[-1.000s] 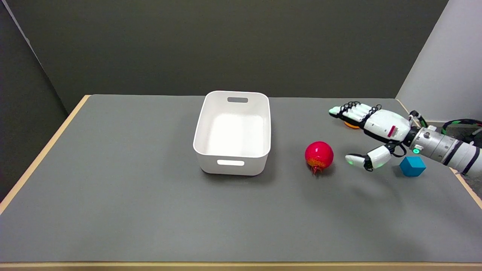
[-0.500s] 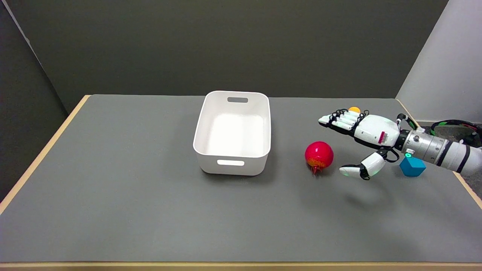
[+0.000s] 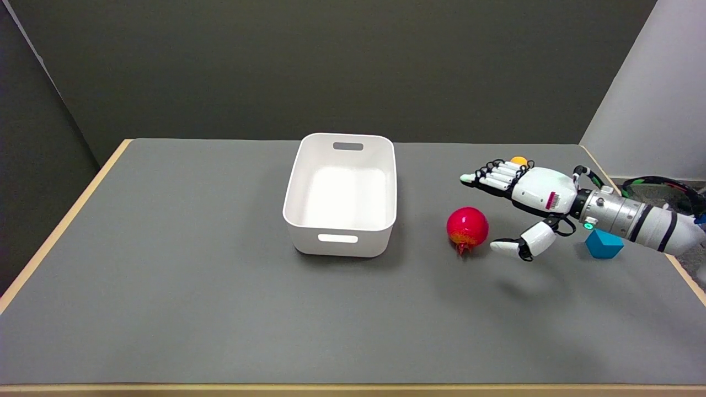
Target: Pick up the pomegranate.
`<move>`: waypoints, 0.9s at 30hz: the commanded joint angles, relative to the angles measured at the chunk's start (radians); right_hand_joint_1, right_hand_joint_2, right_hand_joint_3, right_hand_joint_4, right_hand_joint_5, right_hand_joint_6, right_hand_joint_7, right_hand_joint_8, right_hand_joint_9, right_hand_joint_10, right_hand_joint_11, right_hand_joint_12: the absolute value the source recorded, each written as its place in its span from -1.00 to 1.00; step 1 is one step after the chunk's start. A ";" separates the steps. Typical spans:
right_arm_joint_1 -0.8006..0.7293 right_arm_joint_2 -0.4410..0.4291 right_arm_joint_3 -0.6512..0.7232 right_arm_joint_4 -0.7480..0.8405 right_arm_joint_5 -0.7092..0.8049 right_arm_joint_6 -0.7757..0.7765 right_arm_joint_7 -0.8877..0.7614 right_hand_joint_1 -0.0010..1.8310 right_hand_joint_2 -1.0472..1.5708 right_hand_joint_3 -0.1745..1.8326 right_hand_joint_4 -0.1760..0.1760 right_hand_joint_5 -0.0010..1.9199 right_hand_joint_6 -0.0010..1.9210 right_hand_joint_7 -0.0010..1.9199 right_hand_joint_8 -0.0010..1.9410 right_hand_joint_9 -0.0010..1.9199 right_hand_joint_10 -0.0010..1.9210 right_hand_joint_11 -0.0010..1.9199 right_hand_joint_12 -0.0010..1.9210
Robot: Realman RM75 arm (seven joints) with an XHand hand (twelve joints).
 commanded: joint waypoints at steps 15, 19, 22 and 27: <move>0.184 -0.073 -0.180 0.006 -0.076 -0.143 0.006 -0.59 0.20 0.16 -0.06 -0.92 -0.78 -0.85 -0.61 -0.91 -0.36 -0.89 -0.01; 0.190 -0.076 -0.181 0.006 -0.072 -0.145 0.007 -0.66 0.19 0.10 -0.05 -0.93 -0.73 -0.80 -0.70 -0.88 -0.42 -0.97 0.16; 0.190 -0.076 -0.181 0.007 -0.072 -0.145 0.007 -0.65 0.19 0.09 -0.05 -0.93 -0.72 -0.79 -0.70 -0.88 -0.41 -0.97 0.17; 0.183 -0.076 -0.180 0.006 -0.072 -0.145 0.007 -0.66 0.19 0.09 -0.06 -0.92 -0.72 -0.79 -0.69 -0.87 -0.40 -0.96 0.18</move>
